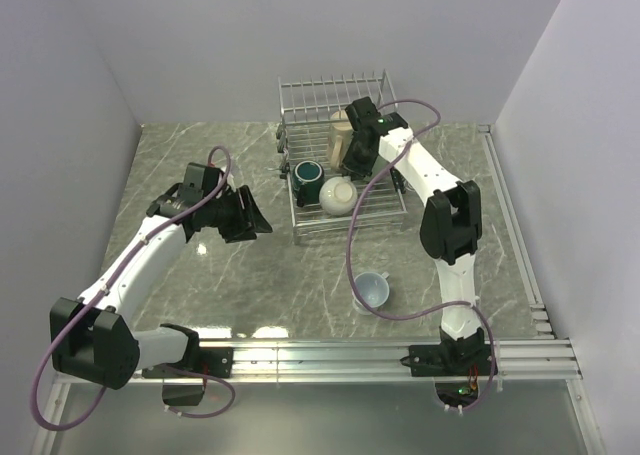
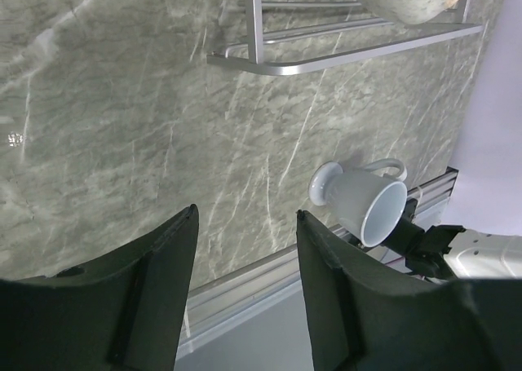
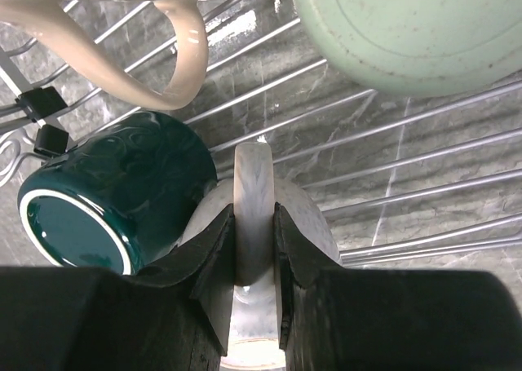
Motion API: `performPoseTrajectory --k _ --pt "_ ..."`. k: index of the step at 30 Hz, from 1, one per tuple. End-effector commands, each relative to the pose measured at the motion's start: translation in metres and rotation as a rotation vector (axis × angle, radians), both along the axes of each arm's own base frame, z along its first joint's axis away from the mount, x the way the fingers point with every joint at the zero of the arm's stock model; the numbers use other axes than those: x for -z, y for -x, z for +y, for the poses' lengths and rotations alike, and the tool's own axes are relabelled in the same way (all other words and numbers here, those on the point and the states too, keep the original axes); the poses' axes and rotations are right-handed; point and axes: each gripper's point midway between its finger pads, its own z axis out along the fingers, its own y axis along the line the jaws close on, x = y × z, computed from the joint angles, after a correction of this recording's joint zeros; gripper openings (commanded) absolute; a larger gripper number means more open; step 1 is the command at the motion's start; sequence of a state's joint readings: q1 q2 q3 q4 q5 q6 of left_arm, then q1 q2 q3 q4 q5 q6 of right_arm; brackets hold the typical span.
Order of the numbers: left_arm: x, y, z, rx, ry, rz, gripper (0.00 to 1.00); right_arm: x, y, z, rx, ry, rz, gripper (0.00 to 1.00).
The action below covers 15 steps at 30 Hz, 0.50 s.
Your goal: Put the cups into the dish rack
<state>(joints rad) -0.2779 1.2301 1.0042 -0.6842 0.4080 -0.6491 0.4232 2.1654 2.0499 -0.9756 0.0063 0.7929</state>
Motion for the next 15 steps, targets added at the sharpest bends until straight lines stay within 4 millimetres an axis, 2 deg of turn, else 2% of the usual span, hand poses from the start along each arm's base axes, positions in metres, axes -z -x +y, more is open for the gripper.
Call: performPoseTrajectory --k 1,3,4,7,10,14,15 --pt "-0.006 0.002 0.003 0.019 -0.007 -0.035 0.56 -0.017 -0.021 0.009 0.032 -0.029 -0.08 0.1" --pt "-0.006 0.003 0.004 0.018 -0.008 -0.035 0.56 -0.019 -0.02 0.008 0.033 -0.025 -0.083 0.27" --pt "-0.006 0.004 0.004 0.018 -0.01 -0.036 0.56 -0.02 -0.019 0.008 0.035 -0.025 -0.082 0.46" --pt "-0.005 0.004 0.004 0.021 -0.006 -0.035 0.56 -0.019 -0.015 0.007 0.031 -0.021 -0.07 0.6" --pt "-0.005 0.004 0.003 0.021 -0.002 -0.036 0.56 -0.022 -0.013 0.004 0.032 -0.01 -0.063 0.66" --pt "-0.006 0.004 0.002 0.021 0.008 -0.037 0.55 -0.03 -0.007 0.003 0.024 -0.018 -0.07 0.68" --pt "-0.005 0.005 0.001 0.021 0.012 -0.035 0.55 -0.04 -0.005 0.005 0.016 -0.033 -0.091 0.68"
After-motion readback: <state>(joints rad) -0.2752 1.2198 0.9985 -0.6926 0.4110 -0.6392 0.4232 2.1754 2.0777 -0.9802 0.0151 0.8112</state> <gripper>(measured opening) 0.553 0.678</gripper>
